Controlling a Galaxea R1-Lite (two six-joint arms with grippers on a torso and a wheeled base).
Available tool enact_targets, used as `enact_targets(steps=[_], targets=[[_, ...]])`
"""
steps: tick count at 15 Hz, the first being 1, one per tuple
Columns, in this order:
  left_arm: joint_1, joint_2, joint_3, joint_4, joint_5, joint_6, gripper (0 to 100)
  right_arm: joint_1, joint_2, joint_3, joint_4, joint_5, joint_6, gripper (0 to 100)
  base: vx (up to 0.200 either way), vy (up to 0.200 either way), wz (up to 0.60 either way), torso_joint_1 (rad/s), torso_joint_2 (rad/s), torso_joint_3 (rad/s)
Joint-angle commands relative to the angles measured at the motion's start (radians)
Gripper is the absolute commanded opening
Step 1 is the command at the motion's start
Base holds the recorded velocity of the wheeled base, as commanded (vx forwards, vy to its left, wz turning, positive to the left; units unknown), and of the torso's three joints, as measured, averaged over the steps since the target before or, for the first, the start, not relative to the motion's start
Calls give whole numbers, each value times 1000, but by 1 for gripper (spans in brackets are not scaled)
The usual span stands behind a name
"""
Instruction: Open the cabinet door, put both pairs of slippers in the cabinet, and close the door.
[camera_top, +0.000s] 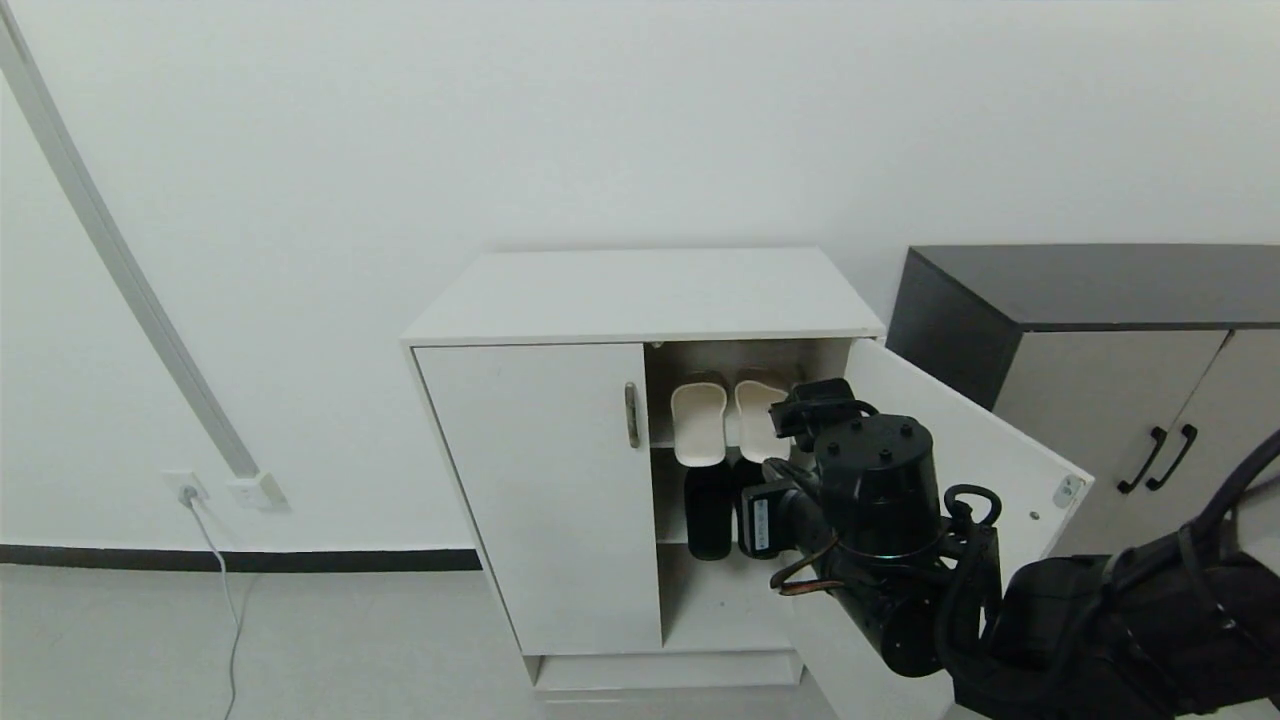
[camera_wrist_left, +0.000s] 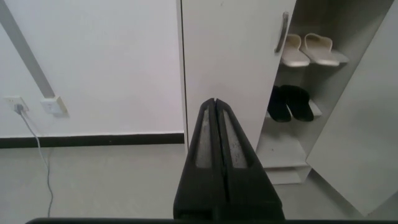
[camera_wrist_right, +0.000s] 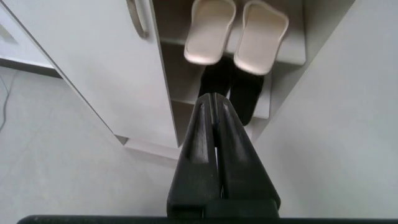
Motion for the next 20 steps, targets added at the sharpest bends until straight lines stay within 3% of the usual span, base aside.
enact_targets(steps=[1,12,20], targets=[[0,0,0,0,0,0,0,0,-1,1,0,0,0,0,0,0,0,212,-515,-315],[0,0,0,0,0,0,0,0,-12,21,-2,3,0,0,0,0,0,243,-564,-321],[0,0,0,0,-3,2,0,-26,-32,69,-2,61,-5,0,0,0,0,165,-352,-193]])
